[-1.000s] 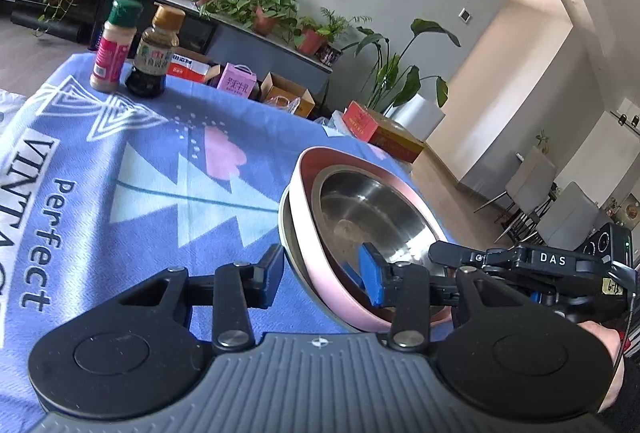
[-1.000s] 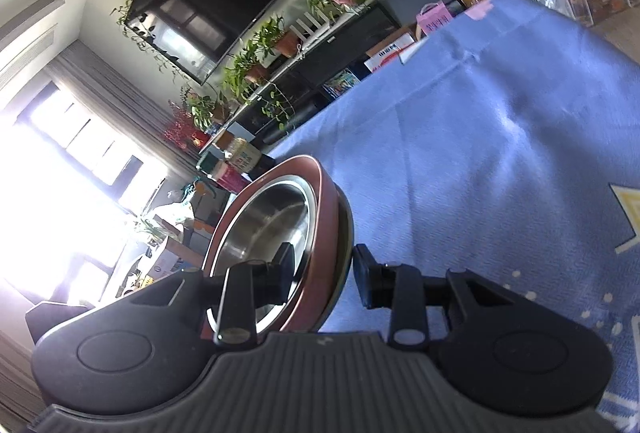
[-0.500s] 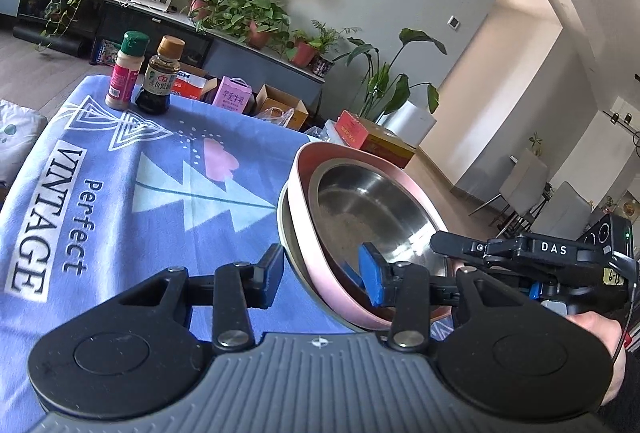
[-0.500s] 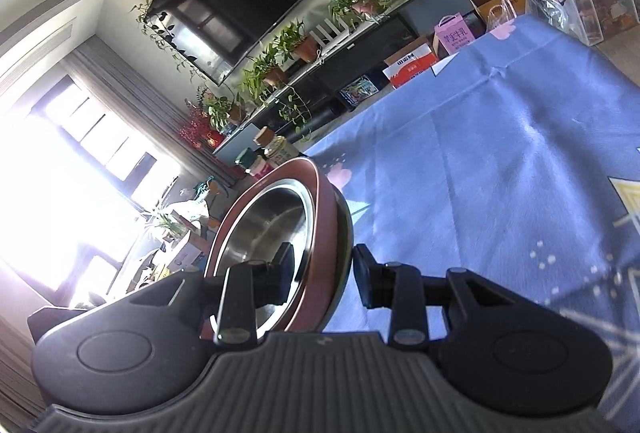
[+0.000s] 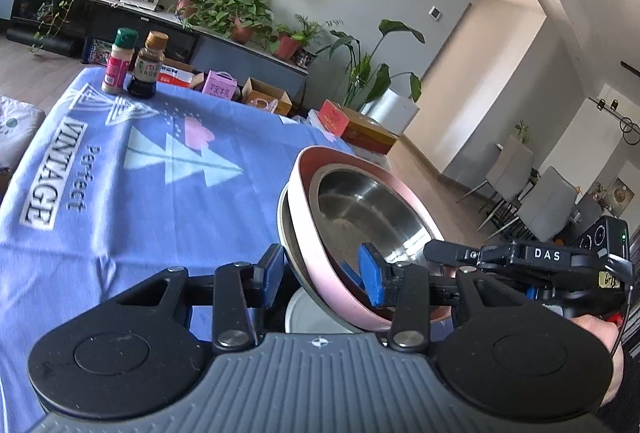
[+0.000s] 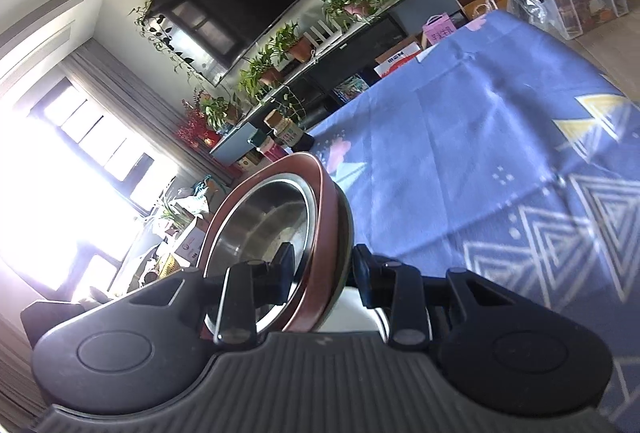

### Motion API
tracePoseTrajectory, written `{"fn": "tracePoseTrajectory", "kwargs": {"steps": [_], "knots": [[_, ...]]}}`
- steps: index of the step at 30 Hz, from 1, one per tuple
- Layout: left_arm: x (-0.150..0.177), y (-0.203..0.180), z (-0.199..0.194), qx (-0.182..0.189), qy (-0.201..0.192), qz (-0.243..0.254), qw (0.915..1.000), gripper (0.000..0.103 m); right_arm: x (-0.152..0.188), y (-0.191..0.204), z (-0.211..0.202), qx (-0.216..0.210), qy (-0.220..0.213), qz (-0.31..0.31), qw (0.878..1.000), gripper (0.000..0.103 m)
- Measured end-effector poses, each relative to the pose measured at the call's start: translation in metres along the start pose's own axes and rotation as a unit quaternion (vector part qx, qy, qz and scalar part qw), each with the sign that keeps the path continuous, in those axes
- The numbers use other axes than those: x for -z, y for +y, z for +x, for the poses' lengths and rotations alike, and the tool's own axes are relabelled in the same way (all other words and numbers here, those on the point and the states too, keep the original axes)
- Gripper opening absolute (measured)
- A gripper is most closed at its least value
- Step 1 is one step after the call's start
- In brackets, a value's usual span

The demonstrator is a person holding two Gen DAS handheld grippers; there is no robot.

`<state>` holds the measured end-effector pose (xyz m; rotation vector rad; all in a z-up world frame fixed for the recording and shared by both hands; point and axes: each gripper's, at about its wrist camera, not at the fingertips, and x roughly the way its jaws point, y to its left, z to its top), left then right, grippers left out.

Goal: Organize plates and bowls

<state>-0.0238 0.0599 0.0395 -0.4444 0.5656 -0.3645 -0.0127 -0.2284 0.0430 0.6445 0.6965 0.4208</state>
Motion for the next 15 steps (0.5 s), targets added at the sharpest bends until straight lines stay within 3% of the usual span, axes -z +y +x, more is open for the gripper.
{"fn": "tracePoseTrajectory", "kwargs": {"steps": [15], "knots": [[0.032, -0.001, -0.004, -0.001, 0.023, -0.012, 0.9997, 0.038, 0.034, -0.008, -0.013, 0.029, 0.013, 0.006, 0.999, 0.043]]}}
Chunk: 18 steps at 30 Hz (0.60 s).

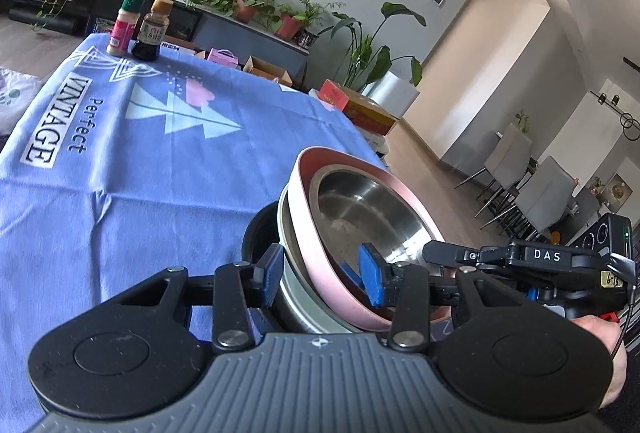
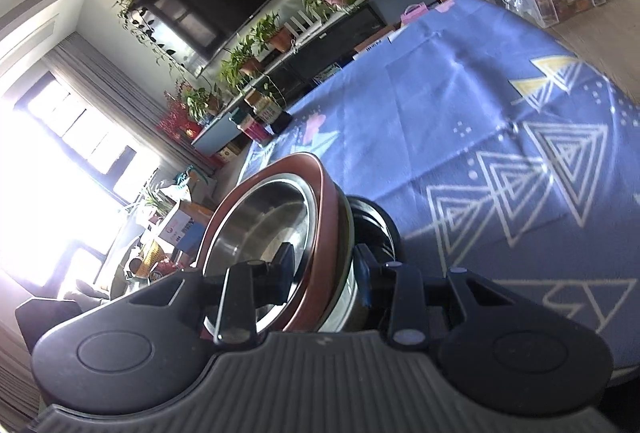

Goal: Organize plates and bowls

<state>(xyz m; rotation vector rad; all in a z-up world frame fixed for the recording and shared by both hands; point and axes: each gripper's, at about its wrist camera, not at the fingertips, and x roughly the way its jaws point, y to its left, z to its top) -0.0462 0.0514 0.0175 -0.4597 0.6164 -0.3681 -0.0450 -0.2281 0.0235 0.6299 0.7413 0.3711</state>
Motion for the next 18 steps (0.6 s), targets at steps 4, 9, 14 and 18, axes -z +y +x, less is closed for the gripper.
{"fn": "tracePoseTrajectory", "kwargs": {"steps": [4, 9, 14, 18], "knots": [[0.004, 0.004, 0.004, 0.0, 0.007, -0.005, 1.0, 0.038, 0.006, -0.003, 0.001, 0.005, 0.004, 0.001, 1.0, 0.043], [0.007, 0.008, 0.007, 0.001, 0.012, -0.012, 0.9999, 0.038, 0.011, -0.004, 0.001, 0.013, 0.005, 0.002, 1.0, 0.044], [0.008, 0.01, 0.008, 0.004, 0.013, -0.016, 0.9998, 0.038, 0.014, -0.004, 0.002, 0.017, 0.008, 0.001, 1.0, 0.044], [0.008, 0.011, 0.008, 0.005, 0.013, -0.015, 0.9998, 0.038, 0.015, -0.004, 0.002, 0.018, 0.009, 0.0, 1.0, 0.044]]}}
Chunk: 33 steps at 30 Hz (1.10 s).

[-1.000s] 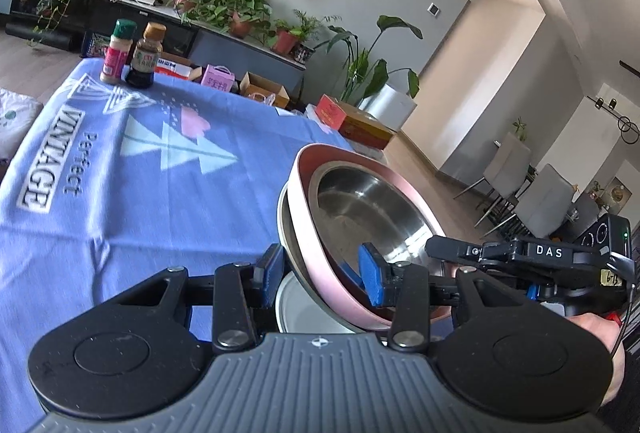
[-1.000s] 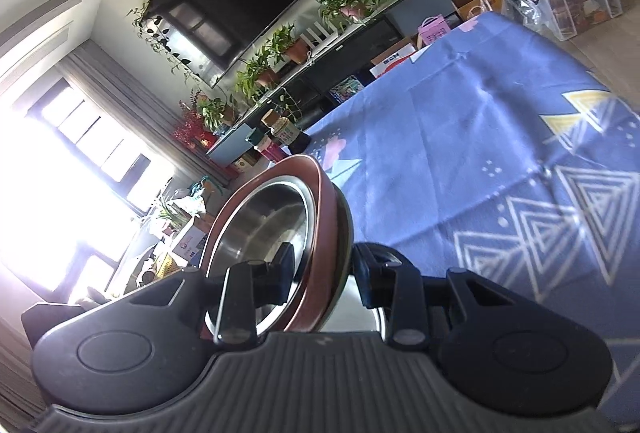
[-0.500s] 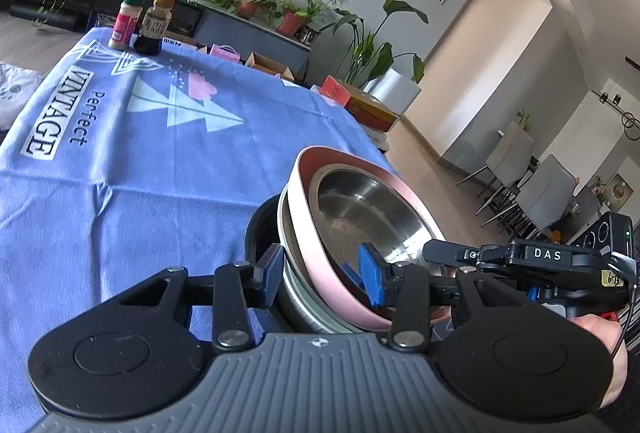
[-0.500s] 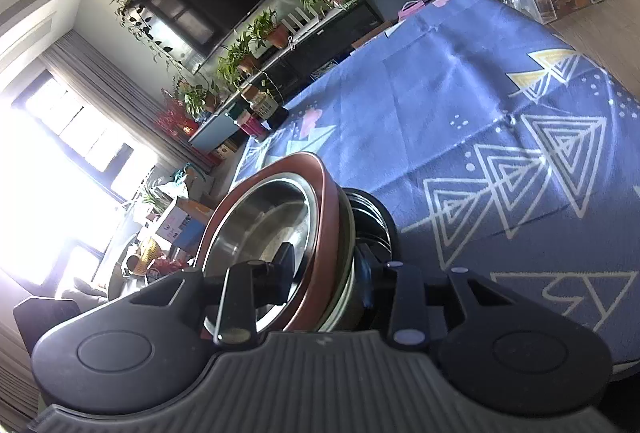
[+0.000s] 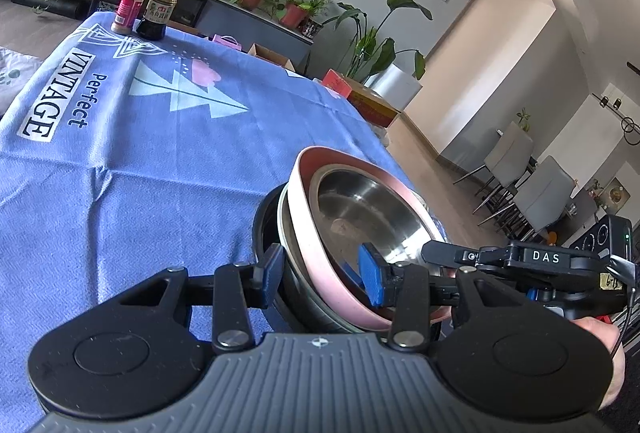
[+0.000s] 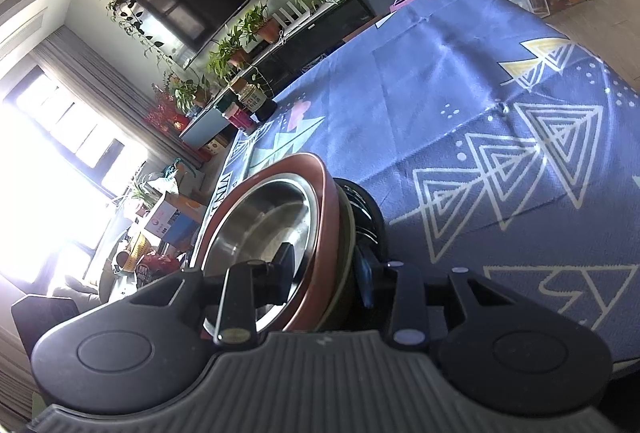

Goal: Organize plates and bowls

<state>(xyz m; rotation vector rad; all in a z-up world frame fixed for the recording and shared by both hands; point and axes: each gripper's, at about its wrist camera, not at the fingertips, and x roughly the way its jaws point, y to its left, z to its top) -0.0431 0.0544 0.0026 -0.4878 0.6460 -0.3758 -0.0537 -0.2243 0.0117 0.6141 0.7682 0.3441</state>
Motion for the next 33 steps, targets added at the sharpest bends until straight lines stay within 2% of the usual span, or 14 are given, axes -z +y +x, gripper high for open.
{"fn": "tracePoseTrajectory", "kwargs": {"steps": [6, 8, 13, 18, 24, 31, 33], "knots": [[0.0, 0.004, 0.001, 0.01, 0.001, -0.004, 0.9999, 0.04, 0.001, 0.0, -0.001, 0.003, 0.001, -0.005, 1.0, 0.044], [0.001, 0.004, 0.0, 0.018, 0.001, -0.011, 0.9998, 0.044, 0.001, 0.001, 0.0, 0.004, 0.0, -0.005, 1.0, 0.044], [0.0, 0.004, -0.002, 0.022, 0.001, -0.014, 0.9997, 0.047, 0.0, 0.004, -0.001, 0.007, 0.0, -0.013, 1.0, 0.048], [-0.001, 0.002, -0.009, 0.021, -0.015, -0.007, 0.9996, 0.052, -0.002, 0.014, -0.006, 0.005, -0.008, -0.037, 0.999, 0.07], [-0.005, 0.002, -0.014, 0.022, -0.023, -0.005, 0.9995, 0.053, -0.004, 0.024, -0.013, 0.002, -0.024, -0.056, 0.998, 0.071], [-0.006, 0.005, -0.022, 0.009, -0.038, -0.001, 0.9992, 0.07, -0.003, 0.023, -0.016, 0.008, -0.045, -0.06, 0.997, 0.079], [-0.006, 0.004, -0.025, 0.0, -0.043, 0.004, 0.9991, 0.074, -0.002, 0.023, -0.02, 0.009, -0.055, -0.063, 0.996, 0.085]]}}
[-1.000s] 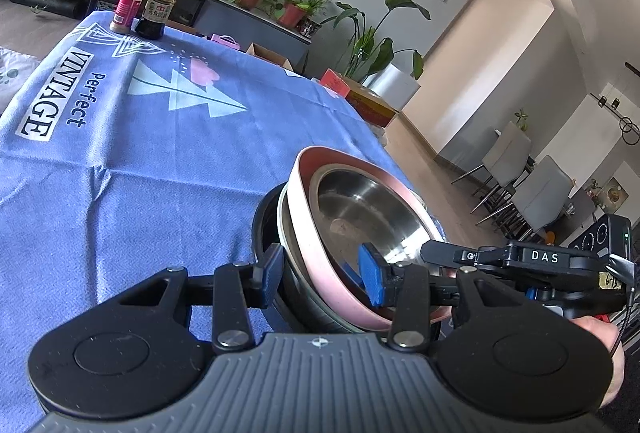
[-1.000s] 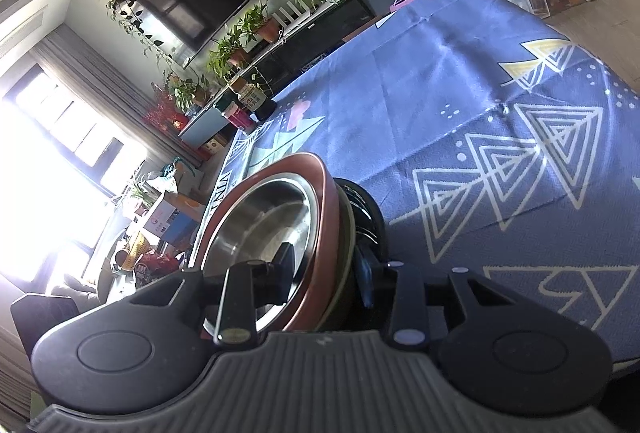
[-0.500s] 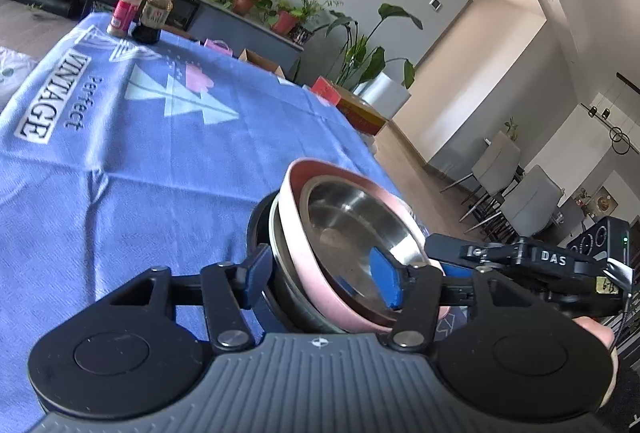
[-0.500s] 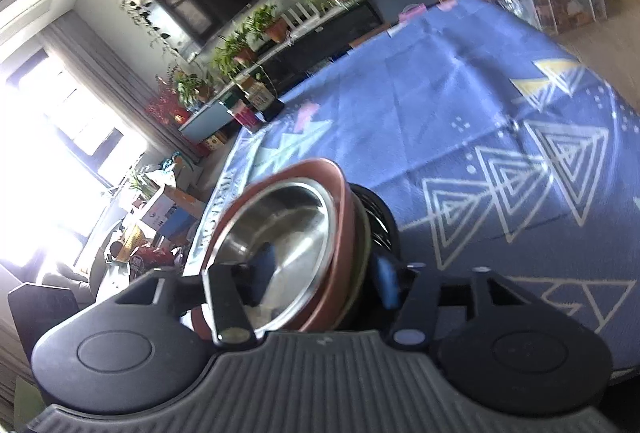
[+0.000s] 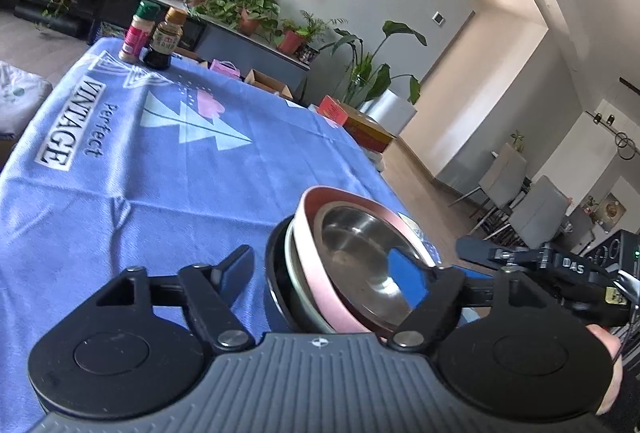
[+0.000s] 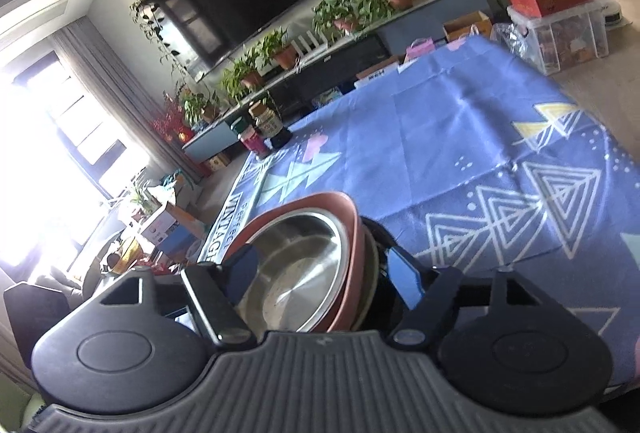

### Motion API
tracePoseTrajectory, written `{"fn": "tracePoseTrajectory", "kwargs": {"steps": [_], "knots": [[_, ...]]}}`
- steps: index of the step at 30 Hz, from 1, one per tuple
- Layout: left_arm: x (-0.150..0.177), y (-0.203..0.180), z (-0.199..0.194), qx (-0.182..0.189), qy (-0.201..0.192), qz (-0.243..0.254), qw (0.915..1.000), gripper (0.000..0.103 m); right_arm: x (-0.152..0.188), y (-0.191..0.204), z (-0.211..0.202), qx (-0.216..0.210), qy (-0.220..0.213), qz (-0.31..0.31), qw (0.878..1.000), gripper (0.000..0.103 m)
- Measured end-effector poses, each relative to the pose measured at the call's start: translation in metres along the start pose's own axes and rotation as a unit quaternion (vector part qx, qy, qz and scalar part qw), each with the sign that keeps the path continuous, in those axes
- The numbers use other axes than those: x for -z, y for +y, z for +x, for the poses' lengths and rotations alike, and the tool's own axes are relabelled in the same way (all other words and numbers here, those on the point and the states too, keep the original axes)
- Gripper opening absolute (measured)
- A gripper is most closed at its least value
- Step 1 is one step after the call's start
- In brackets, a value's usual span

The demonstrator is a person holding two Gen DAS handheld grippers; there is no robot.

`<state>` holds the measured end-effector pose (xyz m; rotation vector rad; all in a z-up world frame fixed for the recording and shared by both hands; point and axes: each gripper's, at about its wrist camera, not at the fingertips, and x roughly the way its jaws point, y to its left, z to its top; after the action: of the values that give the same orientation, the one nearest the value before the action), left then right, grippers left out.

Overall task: Organize plates and bowls
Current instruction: 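Open both grippers and pull them back from the stack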

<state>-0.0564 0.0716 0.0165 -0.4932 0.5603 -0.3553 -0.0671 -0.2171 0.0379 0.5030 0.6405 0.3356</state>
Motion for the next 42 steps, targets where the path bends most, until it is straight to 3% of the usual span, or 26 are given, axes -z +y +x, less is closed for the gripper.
{"fn": "tracePoseTrajectory", "kwargs": {"steps": [4, 6, 8, 12, 18, 23, 35, 42], "knots": [[0.002, -0.007, -0.007, -0.026, -0.02, 0.024, 0.9992, 0.088, 0.003, 0.001, -0.008, 0.002, -0.024, -0.016, 1.0, 0.093], [0.004, -0.009, -0.013, -0.035, -0.032, 0.033, 0.9983, 0.094, 0.006, 0.004, -0.012, 0.003, -0.037, -0.029, 0.999, 0.102], [0.007, -0.012, -0.018, -0.04, -0.045, 0.04, 0.9974, 0.103, 0.013, 0.007, -0.017, 0.008, -0.055, -0.047, 0.997, 0.103], [0.017, -0.022, -0.029, -0.042, -0.073, 0.062, 0.9945, 0.103, 0.029, 0.013, -0.025, 0.039, -0.091, -0.081, 0.992, 0.103], [0.035, -0.045, -0.038, -0.082, -0.082, 0.115, 0.9865, 0.103, 0.051, 0.019, -0.032, 0.05, -0.114, -0.099, 0.987, 0.103], [0.048, -0.057, -0.044, -0.094, -0.083, 0.127, 0.9839, 0.103, 0.066, 0.029, -0.032, 0.093, -0.1, -0.136, 0.981, 0.103], [0.067, -0.068, -0.047, -0.122, -0.072, 0.172, 0.9748, 0.103, 0.084, 0.034, -0.035, 0.097, -0.068, -0.148, 0.982, 0.103], [0.071, -0.071, -0.045, -0.114, -0.066, 0.179, 0.975, 0.103, 0.089, 0.036, -0.036, 0.097, -0.064, -0.147, 0.982, 0.103]]}}
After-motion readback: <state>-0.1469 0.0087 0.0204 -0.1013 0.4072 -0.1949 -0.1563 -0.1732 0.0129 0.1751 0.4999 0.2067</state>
